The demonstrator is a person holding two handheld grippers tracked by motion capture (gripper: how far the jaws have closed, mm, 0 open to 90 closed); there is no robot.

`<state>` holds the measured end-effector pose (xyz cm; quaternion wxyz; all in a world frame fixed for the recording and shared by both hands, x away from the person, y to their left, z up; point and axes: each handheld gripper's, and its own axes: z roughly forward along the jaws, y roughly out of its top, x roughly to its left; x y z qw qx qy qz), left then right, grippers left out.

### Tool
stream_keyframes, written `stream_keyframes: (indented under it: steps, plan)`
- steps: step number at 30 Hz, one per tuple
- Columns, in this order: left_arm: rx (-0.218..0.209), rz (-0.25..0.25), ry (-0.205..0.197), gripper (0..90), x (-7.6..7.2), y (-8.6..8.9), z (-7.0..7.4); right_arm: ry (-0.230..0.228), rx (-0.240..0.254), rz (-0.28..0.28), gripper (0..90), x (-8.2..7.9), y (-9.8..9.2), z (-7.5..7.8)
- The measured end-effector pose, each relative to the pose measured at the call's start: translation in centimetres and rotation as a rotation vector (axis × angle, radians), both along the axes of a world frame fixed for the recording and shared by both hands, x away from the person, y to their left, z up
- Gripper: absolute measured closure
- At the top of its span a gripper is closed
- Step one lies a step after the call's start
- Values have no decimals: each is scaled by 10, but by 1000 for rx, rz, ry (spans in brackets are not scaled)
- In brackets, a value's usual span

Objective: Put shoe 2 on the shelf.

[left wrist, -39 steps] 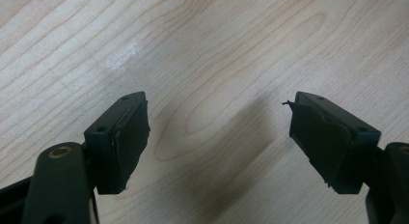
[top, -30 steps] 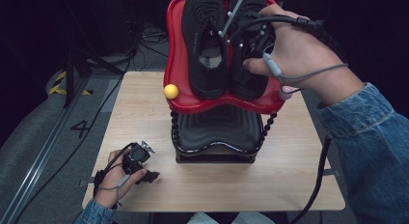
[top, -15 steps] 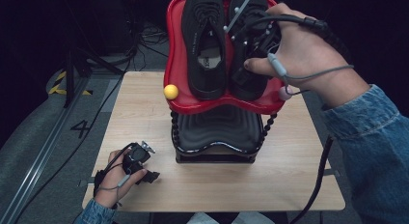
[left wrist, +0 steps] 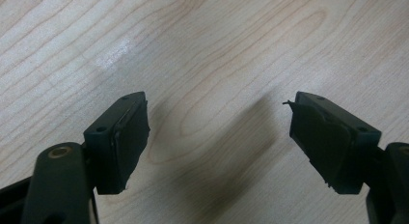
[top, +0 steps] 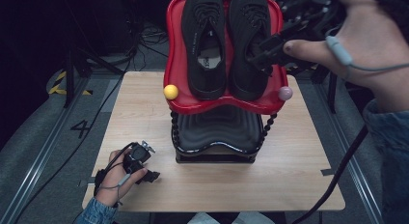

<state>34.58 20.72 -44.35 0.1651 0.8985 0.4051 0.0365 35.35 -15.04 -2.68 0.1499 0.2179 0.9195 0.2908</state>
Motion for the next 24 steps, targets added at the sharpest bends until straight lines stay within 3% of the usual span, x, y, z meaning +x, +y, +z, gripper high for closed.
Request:
stream_keyframes:
  steps: [8,13,18,24]
  plan:
    - [0,2,-4,221,1,0,0,-20,34,-30,521,-14,-37,7]
    - [-1,4,-1,221,1,1,0,6,23,-90,510,-17,-66,-4]
    - [-3,8,-2,221,0,1,1,41,13,-138,498,-14,-93,-30]
    - [2,14,-2,221,1,1,0,98,2,-204,466,-8,-132,-85]
